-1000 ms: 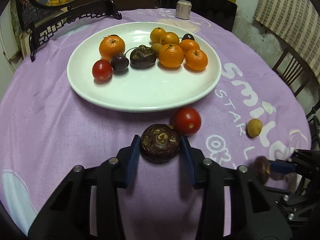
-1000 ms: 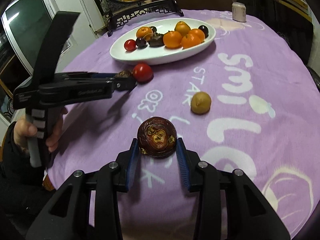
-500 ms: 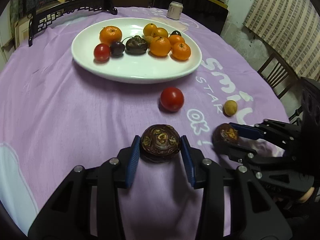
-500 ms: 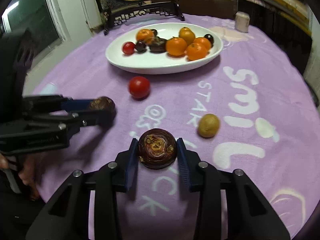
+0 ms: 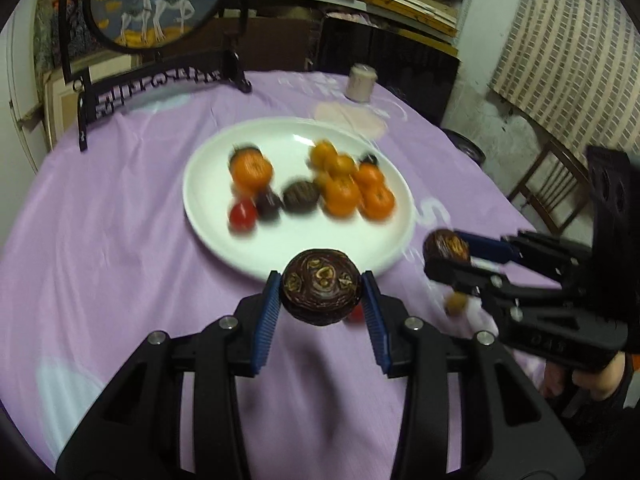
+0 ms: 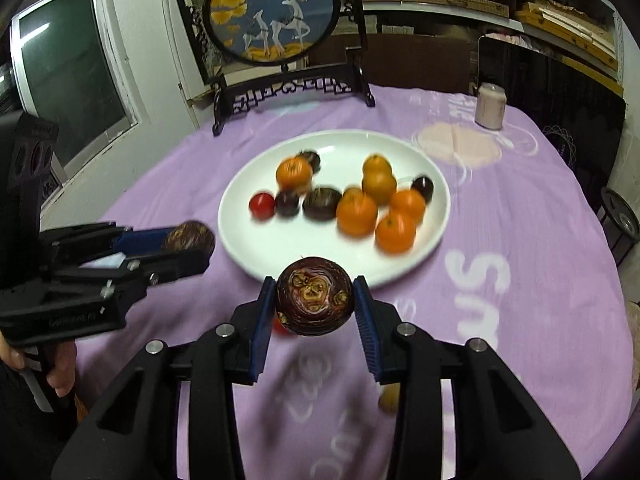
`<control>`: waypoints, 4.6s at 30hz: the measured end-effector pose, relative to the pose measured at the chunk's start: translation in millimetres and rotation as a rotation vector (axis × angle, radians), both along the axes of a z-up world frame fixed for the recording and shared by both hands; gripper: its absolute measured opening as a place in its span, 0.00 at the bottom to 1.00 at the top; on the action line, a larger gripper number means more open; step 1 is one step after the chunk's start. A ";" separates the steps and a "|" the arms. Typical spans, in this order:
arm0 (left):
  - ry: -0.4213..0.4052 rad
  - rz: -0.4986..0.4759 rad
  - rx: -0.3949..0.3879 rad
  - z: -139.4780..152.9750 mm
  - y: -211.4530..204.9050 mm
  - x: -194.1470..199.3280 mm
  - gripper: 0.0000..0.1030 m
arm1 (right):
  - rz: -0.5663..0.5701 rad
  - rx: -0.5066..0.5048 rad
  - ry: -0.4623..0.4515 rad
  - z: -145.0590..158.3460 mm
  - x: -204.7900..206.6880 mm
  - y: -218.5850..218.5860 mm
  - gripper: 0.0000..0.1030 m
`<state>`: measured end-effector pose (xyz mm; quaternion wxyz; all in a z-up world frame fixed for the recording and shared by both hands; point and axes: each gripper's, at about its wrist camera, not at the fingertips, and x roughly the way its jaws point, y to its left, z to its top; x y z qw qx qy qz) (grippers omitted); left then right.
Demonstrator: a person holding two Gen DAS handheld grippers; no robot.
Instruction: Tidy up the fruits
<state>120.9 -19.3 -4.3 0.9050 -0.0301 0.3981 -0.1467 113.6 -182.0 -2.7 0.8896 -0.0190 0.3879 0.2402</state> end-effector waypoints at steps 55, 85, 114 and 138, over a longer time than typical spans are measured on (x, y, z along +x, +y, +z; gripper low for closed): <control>0.147 -0.019 0.000 -53.7 -37.5 -16.6 0.62 | -0.162 0.024 0.095 -56.7 -41.5 -70.2 0.25; 0.093 0.026 0.014 -39.0 -32.6 -13.3 0.28 | -0.059 0.066 0.066 -27.1 -37.7 -39.8 0.25; 0.053 0.185 -0.017 -10.6 14.9 115.5 0.73 | -0.123 -0.070 -0.042 -14.0 108.8 24.9 0.75; -0.045 0.186 0.037 10.2 2.0 -55.5 0.97 | -0.188 -0.112 -0.032 -7.1 -40.5 -16.0 0.96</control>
